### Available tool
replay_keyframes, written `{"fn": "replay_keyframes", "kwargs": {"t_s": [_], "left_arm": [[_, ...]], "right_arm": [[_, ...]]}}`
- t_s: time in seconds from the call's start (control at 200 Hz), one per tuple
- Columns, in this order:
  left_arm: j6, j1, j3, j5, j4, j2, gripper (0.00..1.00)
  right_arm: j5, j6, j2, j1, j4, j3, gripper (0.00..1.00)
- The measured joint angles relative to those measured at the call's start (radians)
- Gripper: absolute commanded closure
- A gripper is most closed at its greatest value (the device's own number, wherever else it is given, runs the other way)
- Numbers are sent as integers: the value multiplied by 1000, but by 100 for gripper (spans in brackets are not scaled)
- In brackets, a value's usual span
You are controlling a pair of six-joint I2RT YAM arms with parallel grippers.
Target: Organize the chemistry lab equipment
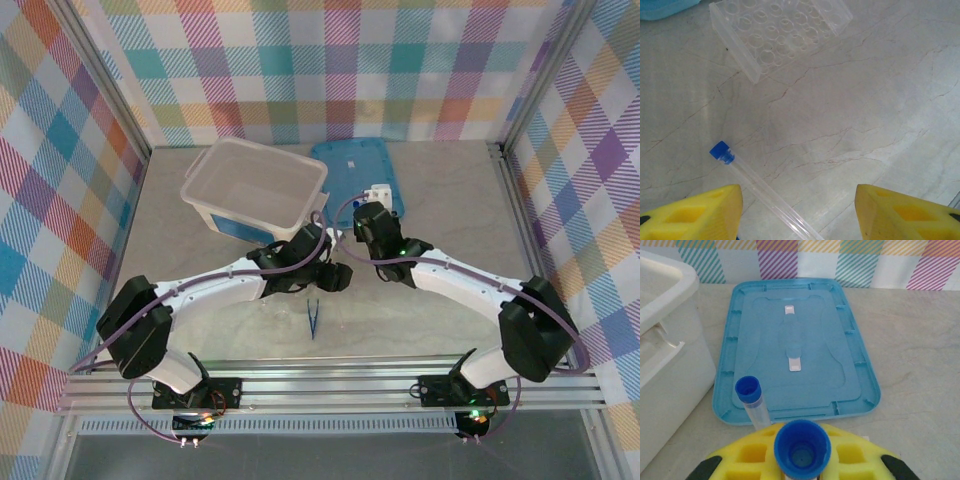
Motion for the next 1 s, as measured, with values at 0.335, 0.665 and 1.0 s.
{"fn": "replay_keyframes", "kwargs": {"t_s": [0.335,0.665,1.0], "left_arm": [[-5,13,-21,15,7,-28,39],[-6,14,-45,15,8,-50,39],[-6,15,-50,15,8,-56,39]], "right_arm": [[-1,5,54,-30,28,-2,90],[-20,17,75,-55,45,-2,90],[-39,25,121,-58,59,-2,90]]}}
